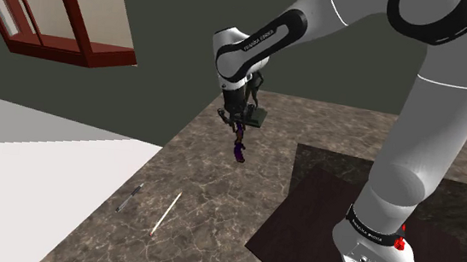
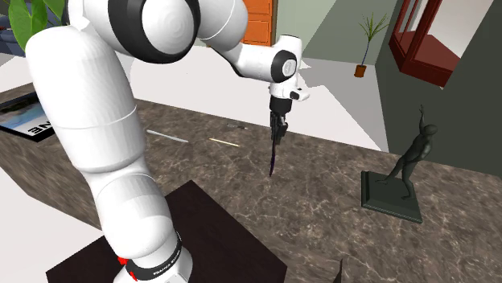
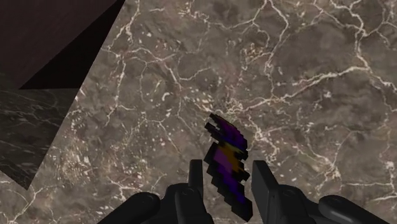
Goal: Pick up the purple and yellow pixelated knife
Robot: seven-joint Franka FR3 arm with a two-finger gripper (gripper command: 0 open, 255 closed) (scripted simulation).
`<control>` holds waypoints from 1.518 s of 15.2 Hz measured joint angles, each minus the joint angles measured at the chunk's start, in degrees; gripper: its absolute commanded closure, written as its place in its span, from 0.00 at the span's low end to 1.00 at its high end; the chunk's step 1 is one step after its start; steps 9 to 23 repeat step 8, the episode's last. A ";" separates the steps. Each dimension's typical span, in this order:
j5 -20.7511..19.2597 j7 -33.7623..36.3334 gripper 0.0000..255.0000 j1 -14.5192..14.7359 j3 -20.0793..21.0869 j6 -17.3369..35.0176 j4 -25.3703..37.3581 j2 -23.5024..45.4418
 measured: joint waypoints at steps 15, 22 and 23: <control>0.68 -0.81 1.00 -0.07 0.01 -5.58 3.16 -2.51; 0.68 -0.81 1.00 -0.07 0.01 -5.58 3.16 -2.51; 0.68 -0.81 1.00 -0.07 0.01 -5.58 3.16 -2.51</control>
